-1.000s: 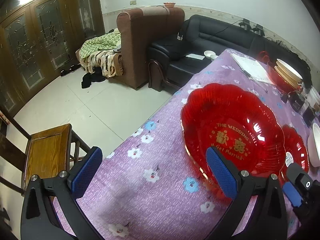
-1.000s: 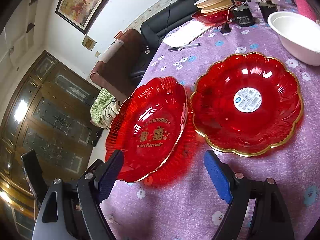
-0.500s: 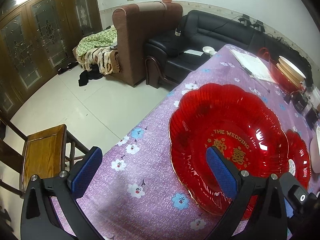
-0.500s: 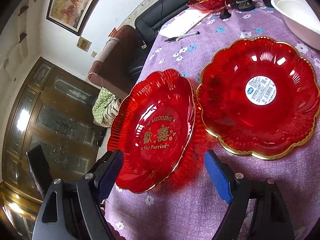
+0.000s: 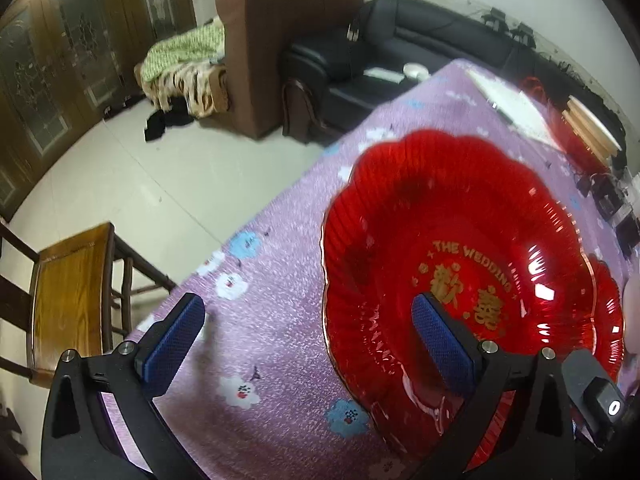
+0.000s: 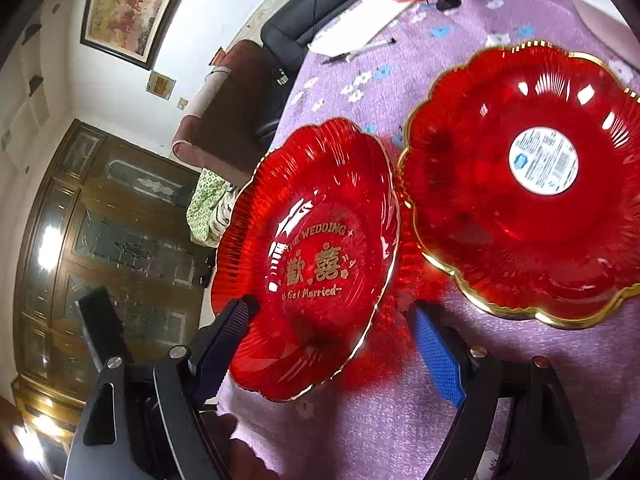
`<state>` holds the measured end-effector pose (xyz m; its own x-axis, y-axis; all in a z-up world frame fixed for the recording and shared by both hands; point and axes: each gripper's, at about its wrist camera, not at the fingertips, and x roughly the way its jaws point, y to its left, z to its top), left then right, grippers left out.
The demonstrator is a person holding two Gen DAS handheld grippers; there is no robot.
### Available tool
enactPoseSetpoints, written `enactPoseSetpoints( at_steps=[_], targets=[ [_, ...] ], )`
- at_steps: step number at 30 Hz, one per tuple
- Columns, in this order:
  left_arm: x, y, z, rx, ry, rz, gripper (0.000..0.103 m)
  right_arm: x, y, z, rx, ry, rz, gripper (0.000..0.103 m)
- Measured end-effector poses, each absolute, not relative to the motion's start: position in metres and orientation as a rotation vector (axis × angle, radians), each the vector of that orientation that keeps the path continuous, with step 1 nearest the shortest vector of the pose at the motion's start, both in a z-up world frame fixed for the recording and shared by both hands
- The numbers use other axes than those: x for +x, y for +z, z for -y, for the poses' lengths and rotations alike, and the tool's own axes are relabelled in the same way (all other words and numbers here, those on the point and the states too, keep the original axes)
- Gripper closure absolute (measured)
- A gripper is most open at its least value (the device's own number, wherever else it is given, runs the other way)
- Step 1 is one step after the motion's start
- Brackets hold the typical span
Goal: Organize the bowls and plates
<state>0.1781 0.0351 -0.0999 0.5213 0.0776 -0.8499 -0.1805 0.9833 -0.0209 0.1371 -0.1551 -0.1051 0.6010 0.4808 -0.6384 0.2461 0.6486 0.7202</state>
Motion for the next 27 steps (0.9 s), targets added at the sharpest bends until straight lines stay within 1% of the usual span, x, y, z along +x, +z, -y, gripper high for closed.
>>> enactPoseSetpoints(
  at_steps=[2,5,7,8,9,10,11,12,13,14,15,22,27],
  targets=[
    [0.180,-0.102,-0.034,-0.101,0.169,-1.017,0.000,0.141,-0.109,0.155,0.901,0.159,-0.962,0.020],
    [0.179,-0.101,-0.034,-0.100,0.175,-1.016,0.007,0.144,-0.112,0.157,0.929,0.162,-0.967,0.021],
    [0.177,-0.099,-0.036,-0.088,0.192,-1.015,0.024,0.146,-0.112,0.158,0.935,0.166,-0.962,0.032],
    [0.176,-0.096,-0.036,-0.095,0.177,-1.011,0.030,0.147,-0.113,0.159,0.930,0.164,-0.968,0.035],
    [0.174,-0.093,-0.036,-0.101,0.161,-1.006,0.042,0.148,-0.115,0.160,0.933,0.159,-0.979,0.038],
    [0.174,-0.092,-0.035,-0.102,0.149,-1.005,0.053,0.148,-0.117,0.161,0.942,0.157,-0.985,0.044],
    [0.173,-0.091,-0.033,-0.099,0.133,-1.009,0.058,0.146,-0.117,0.162,0.948,0.150,-0.986,0.049],
    [0.172,-0.091,-0.030,-0.087,0.122,-1.010,0.065,0.146,-0.118,0.164,0.952,0.150,-0.987,0.062],
    [0.171,-0.090,-0.027,-0.077,0.116,-1.010,0.074,0.147,-0.119,0.165,0.955,0.146,-0.993,0.070],
    [0.170,-0.090,-0.024,-0.069,0.100,-1.014,0.078,0.147,-0.122,0.168,0.968,0.141,-0.999,0.074],
    [0.169,-0.091,-0.021,-0.068,0.086,-1.021,0.084,0.146,-0.125,0.170,0.980,0.134,-1.011,0.084],
    [0.160,-0.088,-0.024,-0.061,0.086,-1.031,0.085,0.143,-0.123,0.166,0.952,0.128,-1.025,0.086],
    [0.135,-0.085,-0.032,-0.050,0.083,-1.046,0.085,0.136,-0.119,0.165,0.939,0.147,-1.048,0.086]
  ],
)
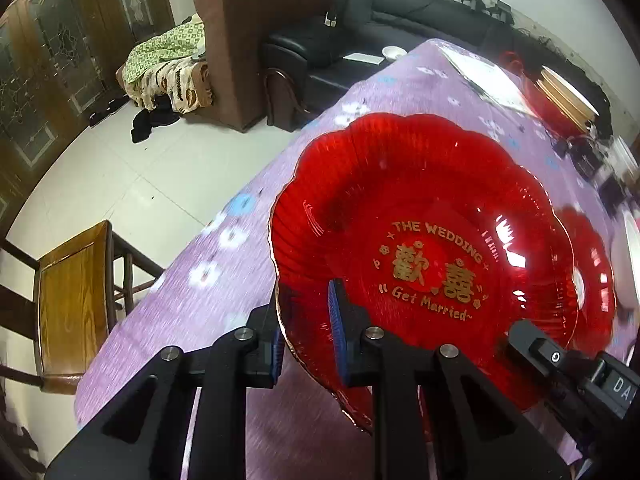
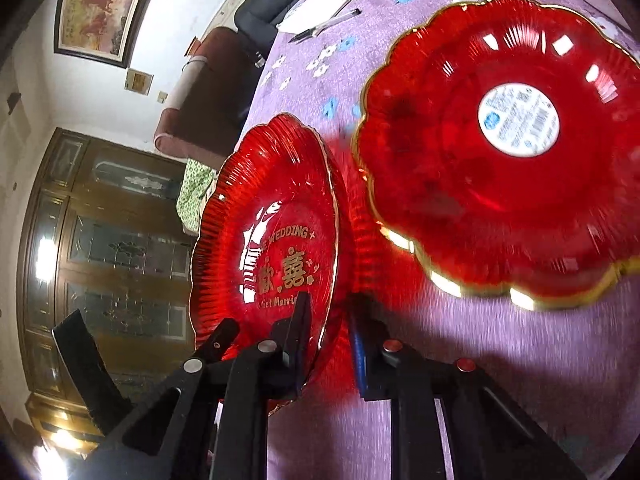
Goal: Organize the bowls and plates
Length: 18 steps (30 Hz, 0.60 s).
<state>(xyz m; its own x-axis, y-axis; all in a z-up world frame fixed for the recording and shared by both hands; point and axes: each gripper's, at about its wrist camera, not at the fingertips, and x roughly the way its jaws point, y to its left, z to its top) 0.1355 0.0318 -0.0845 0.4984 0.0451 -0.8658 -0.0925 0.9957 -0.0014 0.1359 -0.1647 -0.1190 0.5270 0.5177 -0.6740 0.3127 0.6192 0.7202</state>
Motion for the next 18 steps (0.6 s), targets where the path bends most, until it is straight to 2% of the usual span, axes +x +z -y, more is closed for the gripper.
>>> enactPoseSetpoints(
  at_steps=[11,14,15,16,17,18],
  targets=[
    [0.049,-0.083,-0.054,-0.020,0.072,-1.094,0.085,0.066,-0.115,0.139,0.833,0.231,-1.114,0.085],
    [0.035,-0.085,-0.056,0.000,0.053,-1.111,0.082,0.051,-0.113,0.132,0.796,0.258,-1.126,0.082],
    [0.032,-0.086,-0.056,0.011,0.053,-1.110,0.074,0.046,-0.112,0.132,0.786,0.267,-1.127,0.081],
    [0.027,-0.086,-0.058,0.027,0.061,-1.107,0.057,0.042,-0.111,0.132,0.784,0.277,-1.128,0.079],
    [0.021,-0.084,-0.059,0.050,0.080,-1.098,0.048,0.040,-0.110,0.134,0.784,0.293,-1.126,0.077],
    [0.015,-0.082,-0.060,0.067,0.095,-1.087,0.037,0.036,-0.106,0.136,0.778,0.307,-1.116,0.069]
  ],
)
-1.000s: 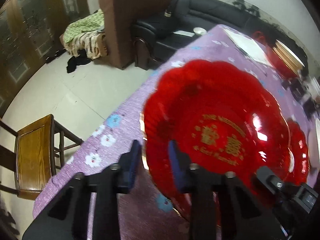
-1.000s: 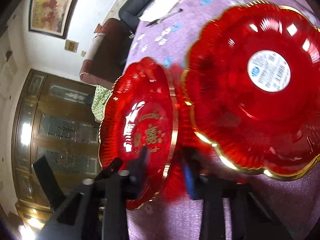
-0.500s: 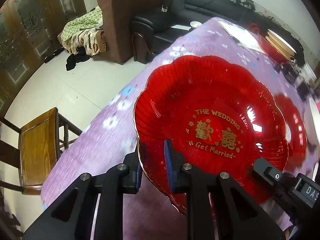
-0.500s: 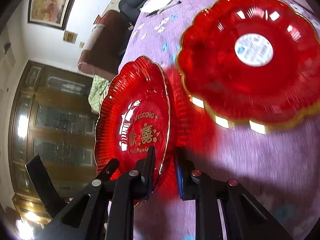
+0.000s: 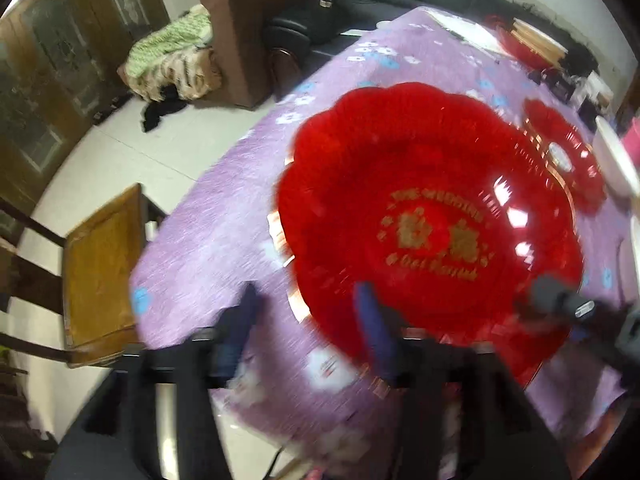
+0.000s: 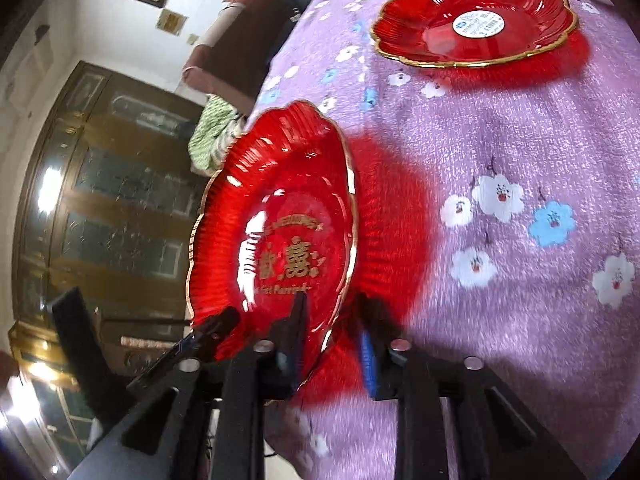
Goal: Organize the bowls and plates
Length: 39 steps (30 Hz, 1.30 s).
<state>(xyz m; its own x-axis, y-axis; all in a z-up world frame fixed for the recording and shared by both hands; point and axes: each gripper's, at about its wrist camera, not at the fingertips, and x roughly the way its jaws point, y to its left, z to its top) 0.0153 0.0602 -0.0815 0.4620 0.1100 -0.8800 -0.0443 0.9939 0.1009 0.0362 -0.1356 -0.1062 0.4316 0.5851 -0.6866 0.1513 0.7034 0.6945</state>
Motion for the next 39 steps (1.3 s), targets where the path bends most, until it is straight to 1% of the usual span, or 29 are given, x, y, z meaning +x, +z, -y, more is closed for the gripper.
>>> enactPoseSetpoints(
  at_steps=[1,2,4,10,13,15,17,19,20,23,27,32,39],
  targets=[
    [0.007,-0.077,-0.062,0.075,0.098,-1.054,0.035,0.032,-0.101,0.139,0.764,0.314,-1.098,0.062],
    [0.000,-0.075,-0.064,0.073,0.094,-1.034,0.035,0.030,-0.095,0.141,0.753,0.318,-1.080,0.060],
    [-0.014,-0.066,-0.069,0.052,0.077,-1.000,0.034,0.018,-0.081,0.157,0.719,0.310,-1.017,0.052],
    [-0.039,-0.032,-0.077,0.050,0.083,-0.922,0.035,-0.008,-0.051,0.232,0.714,0.209,-0.880,0.051],
    [-0.034,0.003,-0.063,0.023,0.007,-0.858,0.035,-0.009,-0.034,0.276,0.764,0.170,-0.827,0.051],
    [-0.015,0.026,-0.042,-0.001,-0.087,-0.852,0.033,0.000,-0.023,0.297,0.795,0.162,-0.817,0.050],
    [0.014,0.039,-0.017,-0.015,-0.167,-0.894,0.029,0.010,-0.014,0.315,0.826,0.174,-0.837,0.050],
    [0.048,0.046,0.009,-0.033,-0.236,-0.951,0.027,0.033,-0.007,0.327,0.855,0.170,-0.863,0.044],
    [0.073,0.046,0.027,-0.045,-0.265,-0.993,0.027,0.047,-0.007,0.330,0.868,0.168,-0.877,0.044],
    [0.128,0.036,0.065,-0.034,-0.281,-1.082,0.027,0.082,-0.011,0.341,0.859,0.132,-0.948,0.041],
    [0.190,-0.008,0.104,-0.031,-0.263,-1.257,0.027,0.122,-0.042,0.351,0.902,0.101,-1.063,0.041],
    [0.208,-0.047,0.129,0.022,-0.282,-1.355,0.027,0.153,-0.071,0.352,0.869,0.046,-1.145,0.041],
    [0.221,-0.075,0.135,-0.005,-0.326,-1.444,0.027,0.163,-0.096,0.344,0.832,-0.013,-1.204,0.041]
  ],
)
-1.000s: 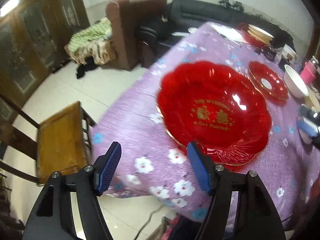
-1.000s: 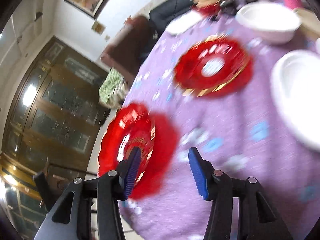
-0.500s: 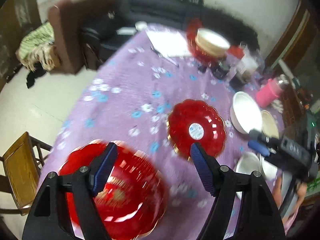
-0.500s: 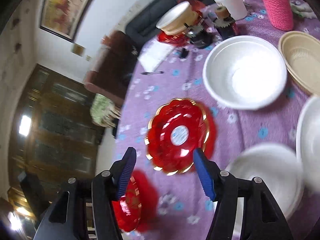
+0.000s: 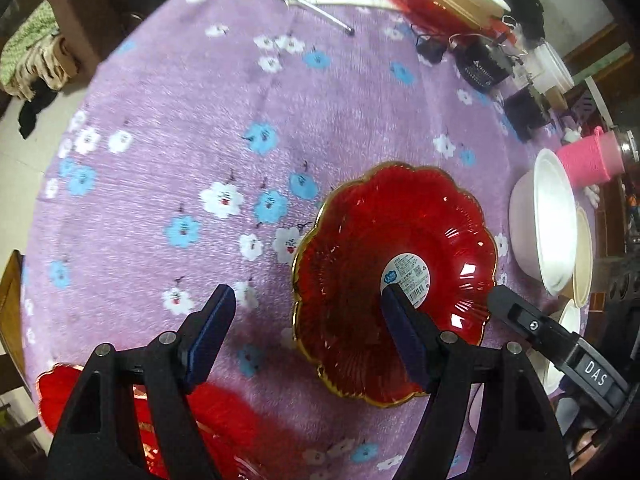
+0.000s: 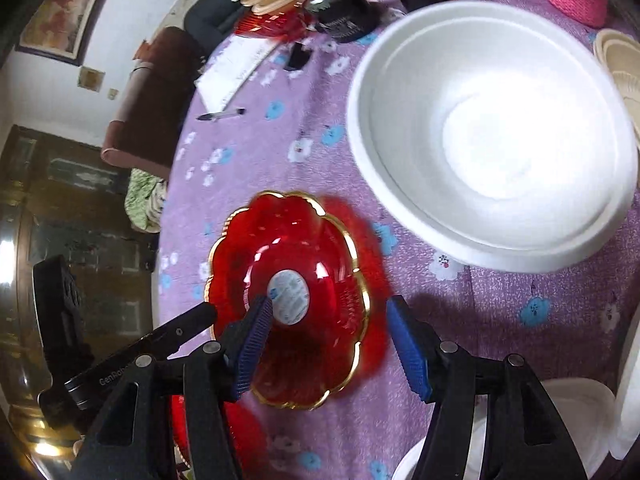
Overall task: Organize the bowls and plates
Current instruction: 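Grasp the rim of the small red gold-rimmed plate with the left tool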
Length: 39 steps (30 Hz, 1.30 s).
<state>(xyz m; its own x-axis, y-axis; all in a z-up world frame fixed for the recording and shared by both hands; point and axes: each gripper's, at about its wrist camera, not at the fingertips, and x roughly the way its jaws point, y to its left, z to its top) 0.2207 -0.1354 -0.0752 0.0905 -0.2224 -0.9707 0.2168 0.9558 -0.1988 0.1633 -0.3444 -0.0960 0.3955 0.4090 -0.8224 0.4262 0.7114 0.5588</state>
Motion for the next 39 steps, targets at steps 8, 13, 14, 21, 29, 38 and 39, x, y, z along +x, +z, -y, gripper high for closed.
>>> enactPoseSetpoints(
  at_steps=[8,13,14,21,29,38,39],
  targets=[
    [0.220,-0.095,0.133,-0.066,-0.385,-1.497,0.028,0.170,-0.114,0.340,0.835,-0.042,-1.224,0.042],
    [0.211,-0.094,0.134,-0.018,-0.377,-1.461,0.049,0.169,-0.112,0.334,0.822,-0.038,-1.203,0.029],
    [0.207,-0.093,0.133,0.001,-0.371,-1.448,0.053,0.169,-0.111,0.331,0.798,-0.041,-1.199,0.029],
    [0.205,-0.097,0.133,0.016,-0.352,-1.415,0.086,0.169,-0.111,0.321,0.681,-0.071,-1.219,0.080],
    [0.194,-0.089,0.139,0.034,-0.369,-1.386,0.087,0.150,-0.103,0.328,0.697,-0.088,-1.163,0.093],
    [0.156,-0.027,0.083,0.022,-0.370,-1.272,0.087,0.115,-0.043,0.294,0.631,-0.004,-1.035,0.093],
    [0.152,-0.022,0.078,0.023,-0.365,-1.261,0.087,0.108,-0.034,0.285,0.622,0.013,-1.021,0.093]
  ],
)
